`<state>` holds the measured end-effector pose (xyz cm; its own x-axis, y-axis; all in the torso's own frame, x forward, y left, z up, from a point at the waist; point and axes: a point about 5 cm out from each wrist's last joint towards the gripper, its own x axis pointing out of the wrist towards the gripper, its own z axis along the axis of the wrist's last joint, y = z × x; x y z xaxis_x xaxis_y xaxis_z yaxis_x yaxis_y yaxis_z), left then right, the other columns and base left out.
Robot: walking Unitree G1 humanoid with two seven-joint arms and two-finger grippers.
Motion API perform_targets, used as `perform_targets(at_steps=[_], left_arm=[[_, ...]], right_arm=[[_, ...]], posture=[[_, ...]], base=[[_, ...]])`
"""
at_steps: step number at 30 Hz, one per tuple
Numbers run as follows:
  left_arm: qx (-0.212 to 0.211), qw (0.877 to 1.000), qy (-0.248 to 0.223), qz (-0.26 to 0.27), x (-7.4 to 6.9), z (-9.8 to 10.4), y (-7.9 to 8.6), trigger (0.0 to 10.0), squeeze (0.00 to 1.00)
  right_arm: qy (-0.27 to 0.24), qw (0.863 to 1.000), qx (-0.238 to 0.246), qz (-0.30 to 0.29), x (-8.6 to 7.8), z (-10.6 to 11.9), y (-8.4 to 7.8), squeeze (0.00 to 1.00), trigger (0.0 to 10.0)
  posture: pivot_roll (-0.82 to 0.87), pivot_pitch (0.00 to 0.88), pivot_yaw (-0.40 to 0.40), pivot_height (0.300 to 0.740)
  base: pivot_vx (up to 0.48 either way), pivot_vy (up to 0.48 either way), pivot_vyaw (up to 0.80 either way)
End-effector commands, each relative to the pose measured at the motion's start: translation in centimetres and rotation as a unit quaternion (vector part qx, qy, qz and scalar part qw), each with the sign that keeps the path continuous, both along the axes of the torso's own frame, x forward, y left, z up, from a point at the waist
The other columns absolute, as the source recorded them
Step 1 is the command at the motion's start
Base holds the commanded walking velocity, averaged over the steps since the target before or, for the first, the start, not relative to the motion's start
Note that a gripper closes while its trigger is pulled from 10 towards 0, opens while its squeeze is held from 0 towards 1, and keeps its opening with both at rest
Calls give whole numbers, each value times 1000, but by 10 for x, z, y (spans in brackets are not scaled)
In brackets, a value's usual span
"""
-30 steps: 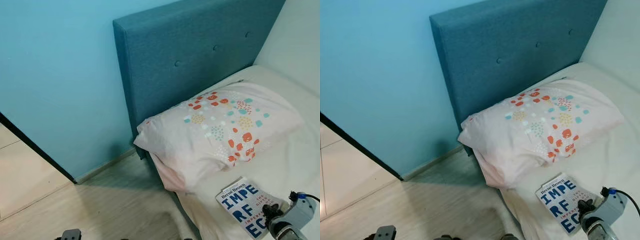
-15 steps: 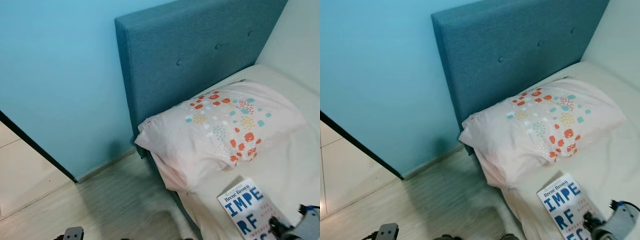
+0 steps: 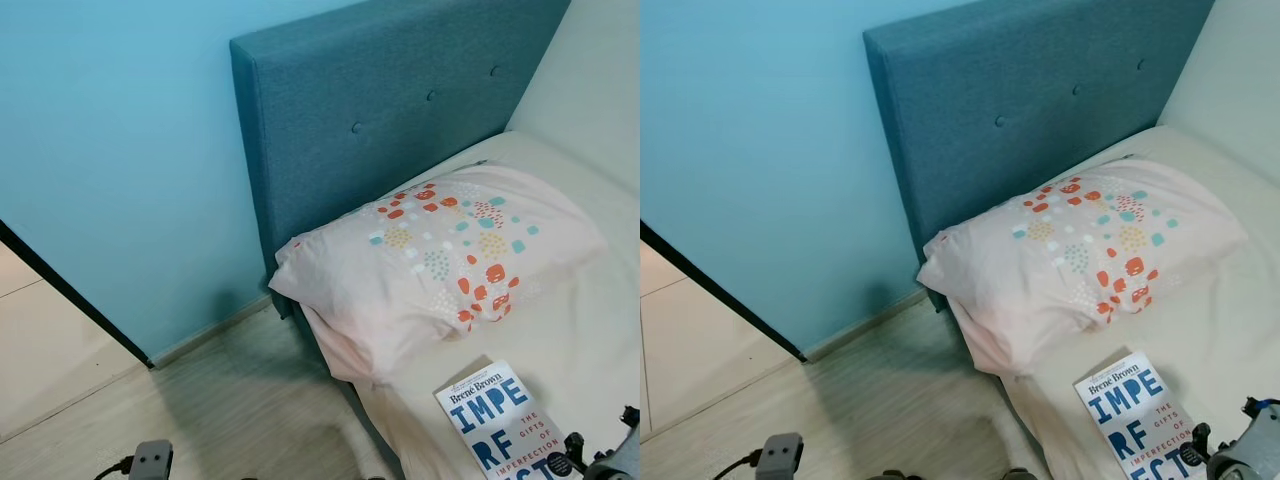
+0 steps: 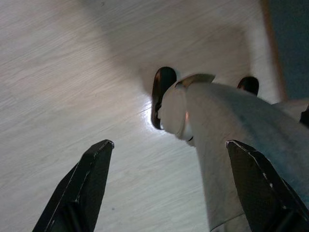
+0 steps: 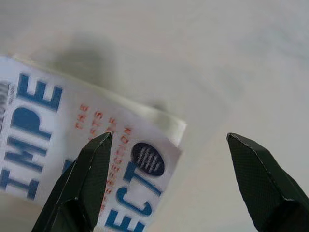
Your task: Clean up the room
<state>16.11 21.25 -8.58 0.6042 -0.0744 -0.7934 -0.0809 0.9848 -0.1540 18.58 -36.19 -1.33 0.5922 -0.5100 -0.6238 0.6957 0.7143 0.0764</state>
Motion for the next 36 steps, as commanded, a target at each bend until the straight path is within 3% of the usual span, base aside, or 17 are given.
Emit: perform_targets(at_steps=[1,2,3,5,7,8,9,13,15,20,22,30,36], left_arm=[[-10,999,36,4,-15,-9,-7,10000,0],[-4,999,39,6,-14,-8,-5,10000,0],[-4,999,39,6,-14,-8,-5,10000,0],[7,999,42,9,-11,-7,-3,10000,0],[7,999,42,9,-11,-7,-3,10000,0],[22,999,47,16,-6,-6,-1,10000,0],[27,998,49,19,-4,-5,1,10000,0],[35,998,54,18,2,-3,1,10000,0],[35,998,54,18,2,-3,1,10000,0],[34,998,51,19,10,-1,-4,10000,0],[30,998,47,16,15,0,-9,10000,0],[30,998,58,10,10,-3,-15,10000,0],[34,997,68,14,4,-5,-12,10000,0]], right_arm=[[31,999,18,29,-10,-17,16,0,10000],[37,998,34,45,-13,-26,29,0,10000],[37,998,34,45,-13,-26,29,0,10000],[56,995,47,61,-21,-40,47,0,10000],[56,995,47,61,-21,-40,47,0,10000],[88,991,44,92,-29,-54,70,0,10000],[97,988,43,109,-31,-58,79,0,10000],[127,984,52,111,-42,-68,93,0,10000],[127,984,52,111,-42,-68,93,0,10000],[186,972,53,137,-66,-81,105,0,10000],[231,958,54,162,-82,-88,112,0,10000],[258,946,48,193,-88,-90,114,0,10000],[264,943,40,198,-94,-88,101,0,10000]], posture=[[-16,167,-12,727],[-16,154,-14,727],[-16,154,-14,727],[-22,130,-13,727],[-22,130,-13,727],[-34,95,-12,727],[-34,95,-12,727],[-48,64,-7,727],[-48,64,-7,727],[-49,38,-11,727],[-53,17,-14,727],[-55,0,-17,727],[-49,0,-23,727]], base=[[0,0,0],[0,0,0],[0,0,0],[0,0,0],[0,0,0],[0,0,0],[0,0,0],[-77,0,0],[-307,0,0],[-442,0,0],[-480,0,0],[-480,0,0],[-480,0,-121]])
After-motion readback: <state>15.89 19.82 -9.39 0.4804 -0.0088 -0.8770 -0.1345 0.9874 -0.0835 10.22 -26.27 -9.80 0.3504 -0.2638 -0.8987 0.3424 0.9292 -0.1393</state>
